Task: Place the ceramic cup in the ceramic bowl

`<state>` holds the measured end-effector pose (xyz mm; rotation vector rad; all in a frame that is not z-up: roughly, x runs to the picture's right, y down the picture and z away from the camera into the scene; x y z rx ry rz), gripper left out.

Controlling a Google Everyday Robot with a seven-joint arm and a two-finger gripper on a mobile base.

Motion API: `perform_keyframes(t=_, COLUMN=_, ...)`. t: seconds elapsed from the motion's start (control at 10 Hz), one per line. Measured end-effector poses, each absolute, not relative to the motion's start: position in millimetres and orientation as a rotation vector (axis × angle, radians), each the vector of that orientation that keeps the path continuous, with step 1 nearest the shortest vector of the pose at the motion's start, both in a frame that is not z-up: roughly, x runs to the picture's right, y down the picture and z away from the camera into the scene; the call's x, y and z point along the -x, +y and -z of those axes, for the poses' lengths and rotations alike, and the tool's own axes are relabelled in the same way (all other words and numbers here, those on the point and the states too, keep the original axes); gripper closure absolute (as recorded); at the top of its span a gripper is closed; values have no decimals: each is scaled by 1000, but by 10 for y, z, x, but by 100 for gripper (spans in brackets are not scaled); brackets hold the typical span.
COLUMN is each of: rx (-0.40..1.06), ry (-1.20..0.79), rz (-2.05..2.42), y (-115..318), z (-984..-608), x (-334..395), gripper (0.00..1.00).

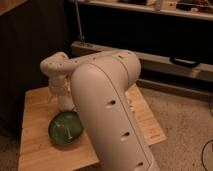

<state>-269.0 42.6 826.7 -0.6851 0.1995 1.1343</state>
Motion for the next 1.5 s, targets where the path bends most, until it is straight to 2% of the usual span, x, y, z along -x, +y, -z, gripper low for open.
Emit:
perform_keyframes(t=0.5, rx=662, ry=200, rz=-1118, y=471, z=-8317, x=2715, gripper=94)
perform_keyframes(t=0.6, rx=671, ry=200, rz=-1125, y=473, z=-8307, x=2711, gripper=99)
perform_keyframes(t=0.9, rx=700, ry=179, rz=-1137, y=262, z=-8141, x=2692, gripper=100)
perform_keyframes(t=1.5, rx=689, ry=112, rz=-1107, y=-792, z=-7270, x=2571, gripper=100)
